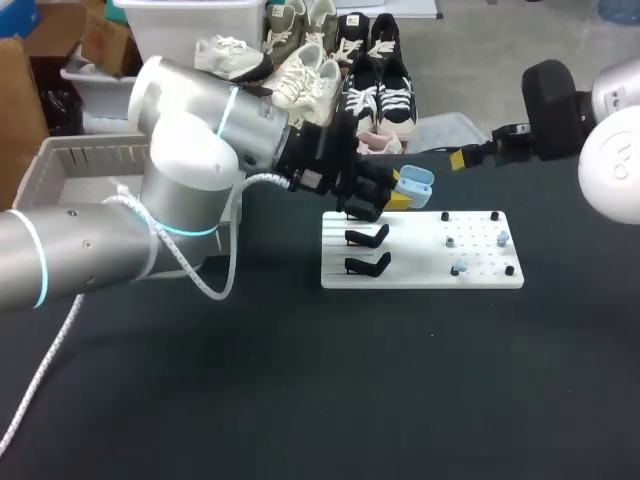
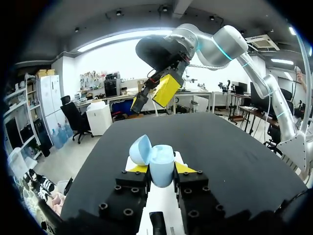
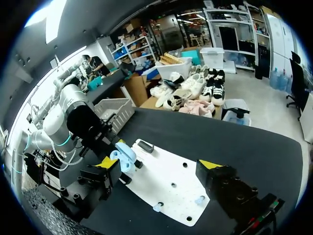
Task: Pick up each earbud case from the left stands, insert the matching earbuds, close the lid, and place the case in the box.
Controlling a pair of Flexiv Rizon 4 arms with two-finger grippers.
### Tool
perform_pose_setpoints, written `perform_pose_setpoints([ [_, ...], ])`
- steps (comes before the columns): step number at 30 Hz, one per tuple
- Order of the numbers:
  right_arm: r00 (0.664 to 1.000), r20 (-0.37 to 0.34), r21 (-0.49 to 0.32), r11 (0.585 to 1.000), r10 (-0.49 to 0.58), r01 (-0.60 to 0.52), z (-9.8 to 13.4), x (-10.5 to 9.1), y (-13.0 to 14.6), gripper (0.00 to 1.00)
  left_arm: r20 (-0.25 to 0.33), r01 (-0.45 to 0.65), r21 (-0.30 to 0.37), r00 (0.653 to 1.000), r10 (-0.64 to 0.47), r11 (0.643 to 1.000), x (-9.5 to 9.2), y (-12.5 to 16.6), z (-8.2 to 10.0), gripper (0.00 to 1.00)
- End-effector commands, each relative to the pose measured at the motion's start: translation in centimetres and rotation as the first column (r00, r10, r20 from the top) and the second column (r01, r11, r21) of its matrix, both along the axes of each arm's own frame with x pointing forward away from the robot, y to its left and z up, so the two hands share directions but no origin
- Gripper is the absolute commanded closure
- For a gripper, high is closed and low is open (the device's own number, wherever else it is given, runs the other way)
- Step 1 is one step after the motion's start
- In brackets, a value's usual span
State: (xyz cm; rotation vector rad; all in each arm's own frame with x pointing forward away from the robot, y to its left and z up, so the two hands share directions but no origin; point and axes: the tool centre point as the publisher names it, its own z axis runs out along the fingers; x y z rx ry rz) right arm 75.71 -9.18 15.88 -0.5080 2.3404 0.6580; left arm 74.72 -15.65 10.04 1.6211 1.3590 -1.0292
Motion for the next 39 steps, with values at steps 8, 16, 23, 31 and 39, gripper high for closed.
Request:
perform_pose_setpoints([
  [8,0.996,0.013,-0.063,0.994,-0.093,0.094,-0.3,-2.9,-2.6,0.0,0.024,-0.147,-0.148,0.988,0.152,0.978,-0.9,0.9,-0.1,1.0],
  [16,0.993,-0.001,-0.083,0.989,-0.12,0.119,-1.5,-3.3,-3.7,0.0,-0.022,-0.171,-0.218,0.985,0.171,0.961,-0.7,0.7,-0.2,1.0],
  [23,0.992,-0.018,-0.11,0.986,-0.128,0.125,-1.9,-3.2,-4.3,0.0,-0.059,-0.167,-0.249,0.986,0.157,0.954,-0.4,-0.2,-1.1,1.0],
  [31,0.991,-0.019,-0.13,0.983,-0.131,0.128,-2.1,-3.0,-4.9,0.0,-0.062,-0.13,-0.246,0.991,0.119,0.96,-0.1,-1.3,-1.7,1.0],
  [39,0.991,-0.021,-0.133,0.983,-0.134,0.13,-2.2,-2.8,-5.5,0.0,-0.063,-0.129,-0.219,0.991,0.118,0.967,-0.1,-1.8,-2.0,1.0],
])
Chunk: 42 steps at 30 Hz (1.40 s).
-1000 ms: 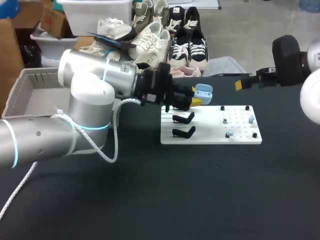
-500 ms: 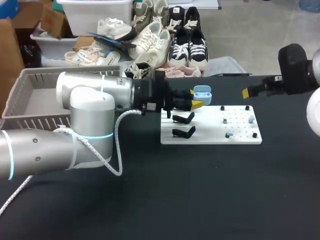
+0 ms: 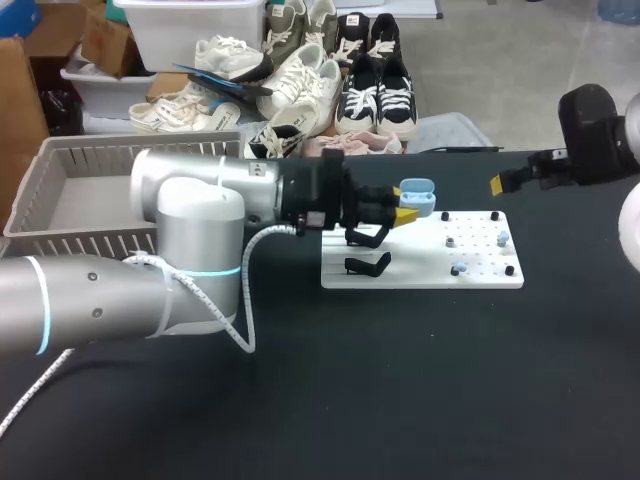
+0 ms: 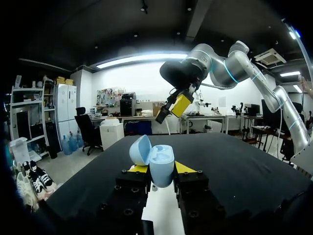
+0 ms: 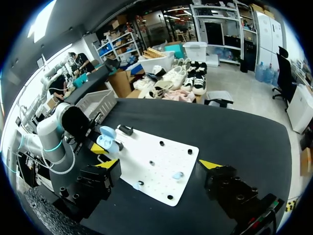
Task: Pick up each earbud case from the left stands, insert the matching earbuds, close the lid, and place the case in the box.
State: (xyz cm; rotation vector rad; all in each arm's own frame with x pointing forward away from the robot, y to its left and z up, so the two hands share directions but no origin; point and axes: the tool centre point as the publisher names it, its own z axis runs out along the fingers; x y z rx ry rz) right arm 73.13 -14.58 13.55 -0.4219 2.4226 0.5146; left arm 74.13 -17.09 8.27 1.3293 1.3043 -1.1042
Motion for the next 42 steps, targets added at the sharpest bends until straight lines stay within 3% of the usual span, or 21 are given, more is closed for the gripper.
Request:
perform_pose_setpoints([
  [1,0.999,0.006,-0.036,0.999,-0.033,0.033,0.2,-0.2,-0.1,0.0,-0.006,0.006,0.008,1.0,-0.006,1.0,0.5,-0.3,-0.3,1.0],
  [13,0.999,-0.001,-0.053,0.998,-0.035,0.034,-0.2,-0.1,-0.3,0.0,0.002,-0.008,0.043,1.0,0.008,0.999,0.3,-0.2,-0.3,1.0],
  [22,1.0,0.0,-0.18,0.984,-0.012,0.012,-0.7,-0.8,-0.8,0.0,0.002,-0.008,0.043,1.0,0.008,0.999,0.3,-0.2,-0.3,1.0],
  [29,0.996,-0.089,-0.328,0.944,-0.003,-0.027,-2.3,-0.9,-0.4,0.0,0.002,-0.008,0.043,1.0,0.008,0.999,0.3,-0.2,-0.3,1.0],
  [42,0.985,-0.171,-0.41,0.91,-0.003,-0.069,-4.8,-0.8,0.1,0.0,0.002,-0.008,0.043,1.0,0.008,0.999,0.3,-0.2,-0.3,1.0],
])
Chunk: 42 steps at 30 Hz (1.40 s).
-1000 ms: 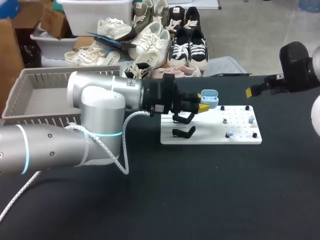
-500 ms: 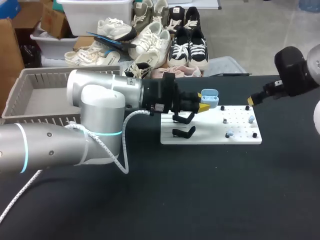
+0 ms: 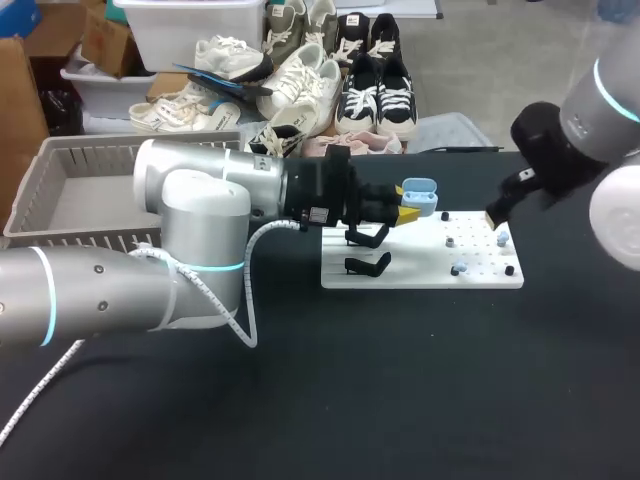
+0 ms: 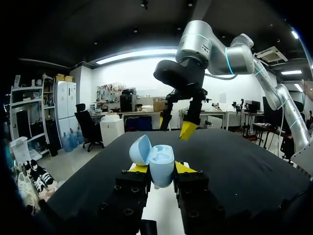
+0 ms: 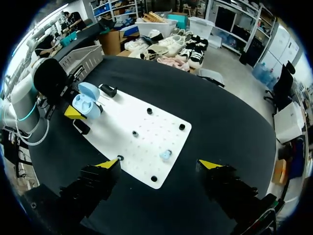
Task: Pick up each earbud case from the left stands, insert the matching earbuds, close the lid, and place the case in the box.
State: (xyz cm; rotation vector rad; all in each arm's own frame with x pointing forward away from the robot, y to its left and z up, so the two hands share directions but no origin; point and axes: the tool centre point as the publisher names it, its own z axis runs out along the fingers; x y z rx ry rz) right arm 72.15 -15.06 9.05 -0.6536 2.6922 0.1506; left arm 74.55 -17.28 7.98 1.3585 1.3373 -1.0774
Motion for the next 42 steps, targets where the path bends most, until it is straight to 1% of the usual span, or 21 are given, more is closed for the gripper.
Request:
perform_pose_setpoints([
  [1,0.999,0.025,-0.062,0.997,-0.036,0.038,-0.5,0.1,0.6,0.0,0.001,-0.004,-0.001,1.0,0.004,1.0,-0.1,0.0,0.0,1.0],
  [4,0.999,-0.002,-0.072,0.997,-0.032,0.032,-1.2,0.1,0.6,0.0,0.001,-0.004,-0.001,1.0,0.004,1.0,-0.1,0.0,0.0,1.0],
  [6,0.999,-0.015,-0.094,0.995,-0.036,0.035,-1.4,0.0,0.6,0.0,0.001,-0.004,-0.001,1.0,0.004,1.0,-0.1,0.0,0.0,1.0],
  [10,0.998,-0.023,-0.093,0.994,-0.054,0.051,-1.6,-0.2,0.4,0.0,0.001,-0.004,-0.001,1.0,0.004,1.0,-0.1,0.0,0.0,1.0],
  [14,0.998,-0.052,-0.132,0.991,-0.046,0.039,-2.2,-0.3,0.3,0.0,0.001,-0.004,-0.001,1.0,0.004,1.0,-0.1,0.0,0.0,1.0],
  [20,0.995,-0.065,-0.162,0.985,-0.074,0.062,-2.9,-0.4,0.6,0.0,0.001,-0.004,-0.001,1.0,0.004,1.0,-0.1,0.0,0.0,1.0],
  [24,0.992,-0.067,-0.144,0.984,-0.111,0.101,-3.2,-0.5,0.6,0.0,0.001,-0.004,-0.001,1.0,0.004,1.0,-0.1,0.0,0.0,1.0],
  [30,0.986,-0.063,-0.144,0.979,-0.155,0.144,-3.8,-0.9,0.4,0.0,0.001,-0.004,-0.001,1.0,0.004,1.0,-0.1,0.0,0.0,1.0],
  [38,0.986,-0.065,-0.153,0.978,-0.156,0.145,-5.0,-0.7,-0.2,0.0,0.001,-0.004,-0.001,1.0,0.004,1.0,-0.1,0.0,0.0,1.0],
  [42,0.986,-0.078,-0.153,0.979,-0.151,0.138,-5.6,-0.4,-0.3,0.0,0.001,-0.004,-0.001,1.0,0.004,1.0,-0.1,0.0,0.0,1.0],
])
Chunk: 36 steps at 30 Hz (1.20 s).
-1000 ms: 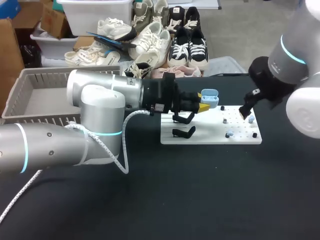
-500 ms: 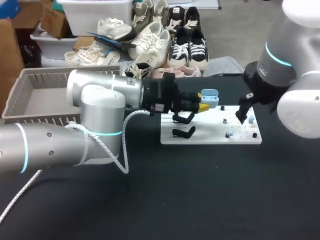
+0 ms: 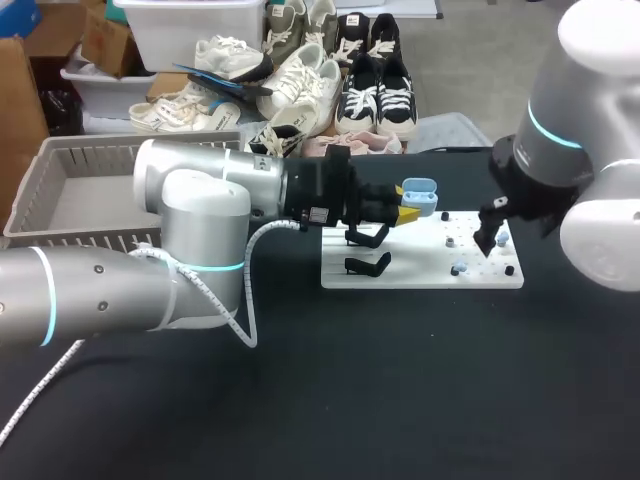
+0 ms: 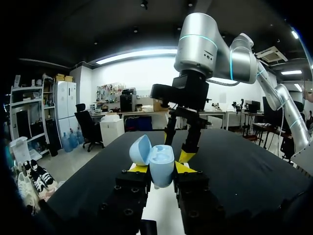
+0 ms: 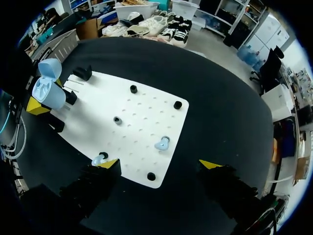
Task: Pick up each earbud case from the left stands, insert the matching earbuds, close the lid, and place the case in the box.
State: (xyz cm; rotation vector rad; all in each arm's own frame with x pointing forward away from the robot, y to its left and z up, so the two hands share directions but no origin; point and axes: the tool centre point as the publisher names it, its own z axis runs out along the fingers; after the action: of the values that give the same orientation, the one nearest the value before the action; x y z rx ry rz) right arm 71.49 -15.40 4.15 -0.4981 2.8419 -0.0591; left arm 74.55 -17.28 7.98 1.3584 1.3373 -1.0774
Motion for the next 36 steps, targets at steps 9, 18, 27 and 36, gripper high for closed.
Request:
perform_pose_setpoints([
  [9,1.0,-0.024,-0.023,1.0,0.013,-0.013,-1.1,1.3,0.1,0.13,0.001,-0.004,-0.001,1.0,0.004,1.0,-0.1,0.0,0.0,1.0],
  [18,0.998,-0.051,-0.033,0.999,0.023,-0.025,-1.2,1.6,0.1,0.19,0.001,-0.004,-0.001,1.0,0.004,1.0,-0.1,0.0,0.0,1.0],
  [27,0.998,-0.063,-0.039,0.999,0.019,-0.021,-1.2,1.8,0.2,0.27,0.001,-0.004,-0.001,1.0,0.004,1.0,-0.1,0.0,0.0,1.0],
  [36,0.997,-0.072,-0.052,0.998,0.018,-0.022,-1.3,1.7,0.5,0.44,0.001,-0.004,-0.001,1.0,0.004,1.0,-0.1,0.0,0.0,1.0],
])
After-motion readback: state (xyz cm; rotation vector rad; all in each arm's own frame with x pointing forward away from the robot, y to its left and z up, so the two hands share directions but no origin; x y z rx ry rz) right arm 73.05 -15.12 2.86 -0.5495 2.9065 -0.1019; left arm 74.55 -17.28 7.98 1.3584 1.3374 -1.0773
